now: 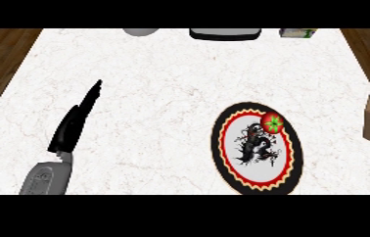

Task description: Pick the eggplant from the plate and place it in the cardboard box

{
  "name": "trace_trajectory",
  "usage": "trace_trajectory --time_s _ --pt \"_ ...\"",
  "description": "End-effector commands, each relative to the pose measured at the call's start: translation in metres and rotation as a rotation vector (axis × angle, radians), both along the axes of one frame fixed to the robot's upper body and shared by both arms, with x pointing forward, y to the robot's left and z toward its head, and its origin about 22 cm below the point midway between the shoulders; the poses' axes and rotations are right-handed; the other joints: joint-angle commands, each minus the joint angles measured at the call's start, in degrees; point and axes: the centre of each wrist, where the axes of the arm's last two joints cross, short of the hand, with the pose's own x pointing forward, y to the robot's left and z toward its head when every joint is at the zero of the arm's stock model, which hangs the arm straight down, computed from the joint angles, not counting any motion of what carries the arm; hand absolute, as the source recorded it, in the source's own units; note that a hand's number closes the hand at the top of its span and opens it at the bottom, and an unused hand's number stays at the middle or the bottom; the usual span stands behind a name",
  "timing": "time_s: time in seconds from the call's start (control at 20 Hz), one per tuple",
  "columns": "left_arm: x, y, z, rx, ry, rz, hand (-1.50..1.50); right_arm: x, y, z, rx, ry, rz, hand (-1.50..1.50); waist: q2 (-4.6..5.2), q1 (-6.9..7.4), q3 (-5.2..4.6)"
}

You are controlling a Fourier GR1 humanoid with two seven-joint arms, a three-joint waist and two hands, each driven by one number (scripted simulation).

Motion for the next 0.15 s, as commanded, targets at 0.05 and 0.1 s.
trace_trajectory --time_s 0.05,0.1 --pt "0.000 0.002 0.008 0.011 0.000 -0.005 0.00 -0.025 -0.014 0.011 -0.045 0.056 0.007 -1.50 -0.02 0.49 0.21" --pt "0.002 -0.006 -0.001 0.013 -0.013 0.001 0.00 -0.020 -0.012 0.008 -0.053 0.024 0.005 -1.50 0.22 0.38 0.24"
